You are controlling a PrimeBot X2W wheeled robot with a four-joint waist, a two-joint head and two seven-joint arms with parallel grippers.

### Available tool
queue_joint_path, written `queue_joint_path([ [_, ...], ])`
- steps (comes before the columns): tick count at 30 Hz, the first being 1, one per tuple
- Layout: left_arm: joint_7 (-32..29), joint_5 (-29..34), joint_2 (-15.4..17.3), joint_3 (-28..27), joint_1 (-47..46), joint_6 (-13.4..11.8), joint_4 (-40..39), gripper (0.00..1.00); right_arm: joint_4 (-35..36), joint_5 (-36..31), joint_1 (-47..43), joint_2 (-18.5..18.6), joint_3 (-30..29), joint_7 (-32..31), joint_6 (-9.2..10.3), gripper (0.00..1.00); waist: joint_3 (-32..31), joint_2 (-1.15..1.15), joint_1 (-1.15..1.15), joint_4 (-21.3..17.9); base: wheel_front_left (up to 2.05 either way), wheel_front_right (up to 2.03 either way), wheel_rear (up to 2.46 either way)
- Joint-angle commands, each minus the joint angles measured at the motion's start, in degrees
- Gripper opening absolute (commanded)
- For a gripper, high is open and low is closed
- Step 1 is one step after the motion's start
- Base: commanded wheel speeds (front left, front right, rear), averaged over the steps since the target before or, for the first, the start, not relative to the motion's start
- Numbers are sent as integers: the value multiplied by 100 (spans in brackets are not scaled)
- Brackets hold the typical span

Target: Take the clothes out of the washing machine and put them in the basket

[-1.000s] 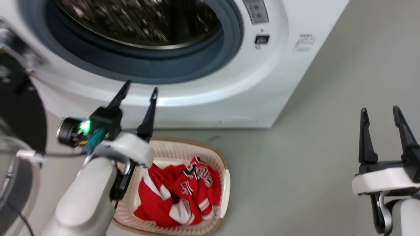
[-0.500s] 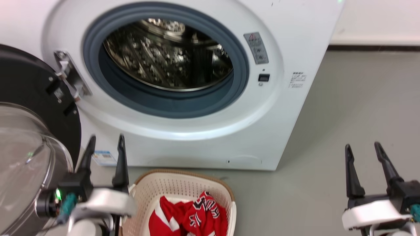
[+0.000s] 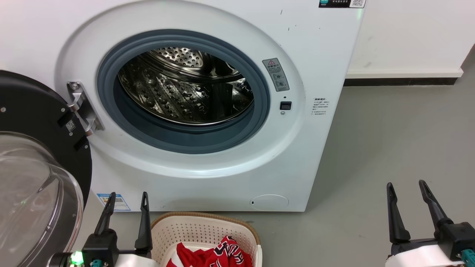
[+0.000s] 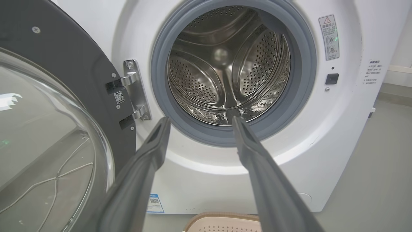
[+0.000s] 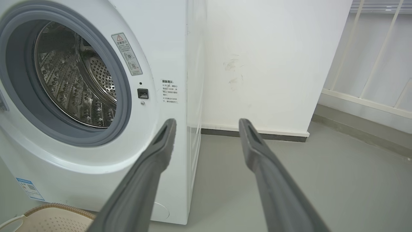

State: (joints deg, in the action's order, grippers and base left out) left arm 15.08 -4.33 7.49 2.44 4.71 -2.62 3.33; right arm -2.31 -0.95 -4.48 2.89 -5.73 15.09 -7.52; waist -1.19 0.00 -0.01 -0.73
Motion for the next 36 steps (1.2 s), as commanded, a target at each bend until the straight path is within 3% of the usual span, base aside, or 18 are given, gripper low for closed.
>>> queue_joint_path([
  [1, 13, 53, -41, -53, 82, -58, -63, 100, 14, 37, -52, -4, 8, 11, 6, 100, -18, 0, 1, -9, 0, 0, 0],
  [30, 13, 228, -299, -304, 9, 179, 244, 100, -30, 43, 20, -4, 83, 11, 6, 100, -2, 0, 1, -7, 0, 0, 0],
  [31, -1, 230, -277, -292, 66, 167, 255, 0, -39, 58, -26, -1, 82, 0, 0, 0, -2, 0, 1, -7, 0, 0, 0],
  [36, -105, 28, -287, -328, 85, 184, 505, 0, -269, 253, -28, -10, 68, -69, -1, 0, -1, 0, 1, -6, 0, 0, 0],
])
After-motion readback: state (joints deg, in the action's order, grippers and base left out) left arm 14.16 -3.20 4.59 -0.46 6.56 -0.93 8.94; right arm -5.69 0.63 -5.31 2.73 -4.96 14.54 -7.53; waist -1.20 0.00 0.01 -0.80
